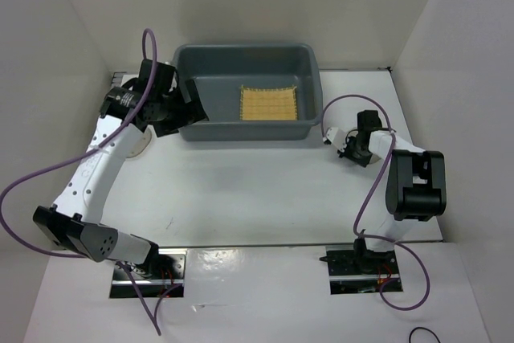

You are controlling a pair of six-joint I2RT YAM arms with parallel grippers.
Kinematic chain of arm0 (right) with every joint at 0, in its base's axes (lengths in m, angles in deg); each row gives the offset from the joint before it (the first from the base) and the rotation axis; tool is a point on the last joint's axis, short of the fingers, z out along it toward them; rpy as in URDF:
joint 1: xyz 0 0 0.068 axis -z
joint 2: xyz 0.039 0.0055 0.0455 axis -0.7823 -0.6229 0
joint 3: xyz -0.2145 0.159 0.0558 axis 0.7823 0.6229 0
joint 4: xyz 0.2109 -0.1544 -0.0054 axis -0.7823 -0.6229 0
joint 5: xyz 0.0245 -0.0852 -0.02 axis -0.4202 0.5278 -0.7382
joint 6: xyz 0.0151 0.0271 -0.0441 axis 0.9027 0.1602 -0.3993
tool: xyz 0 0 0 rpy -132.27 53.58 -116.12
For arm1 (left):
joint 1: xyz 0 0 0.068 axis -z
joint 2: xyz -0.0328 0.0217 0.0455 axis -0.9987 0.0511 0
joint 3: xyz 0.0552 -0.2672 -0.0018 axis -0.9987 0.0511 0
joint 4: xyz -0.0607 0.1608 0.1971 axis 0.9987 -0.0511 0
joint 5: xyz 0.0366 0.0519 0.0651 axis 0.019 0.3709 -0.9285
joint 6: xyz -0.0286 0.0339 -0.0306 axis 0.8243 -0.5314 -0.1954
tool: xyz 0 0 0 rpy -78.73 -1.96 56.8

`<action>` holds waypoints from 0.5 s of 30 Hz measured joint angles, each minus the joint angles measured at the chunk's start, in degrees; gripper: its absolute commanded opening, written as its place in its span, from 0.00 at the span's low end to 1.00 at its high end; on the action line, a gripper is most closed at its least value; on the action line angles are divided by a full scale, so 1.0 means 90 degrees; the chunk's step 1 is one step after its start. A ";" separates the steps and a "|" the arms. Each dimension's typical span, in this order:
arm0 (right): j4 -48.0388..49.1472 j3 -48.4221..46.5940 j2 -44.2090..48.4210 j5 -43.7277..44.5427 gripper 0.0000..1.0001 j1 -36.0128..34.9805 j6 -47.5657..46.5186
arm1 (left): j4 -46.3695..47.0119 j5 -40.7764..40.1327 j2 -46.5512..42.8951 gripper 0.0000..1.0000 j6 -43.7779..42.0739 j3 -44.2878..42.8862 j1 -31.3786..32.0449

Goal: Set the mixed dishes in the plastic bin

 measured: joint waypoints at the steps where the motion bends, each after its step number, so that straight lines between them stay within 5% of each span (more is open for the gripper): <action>1: 0.0007 -0.0010 0.0000 -0.0010 0.00 0.0000 0.0015 | 0.0002 0.0010 -0.0002 1.00 -0.0005 0.0000 -0.0015; 15: -0.1044 -0.1418 0.0226 -0.0318 0.00 0.0002 0.0765 | 0.0168 0.0194 -0.0019 1.00 -0.0019 0.0000 -0.0185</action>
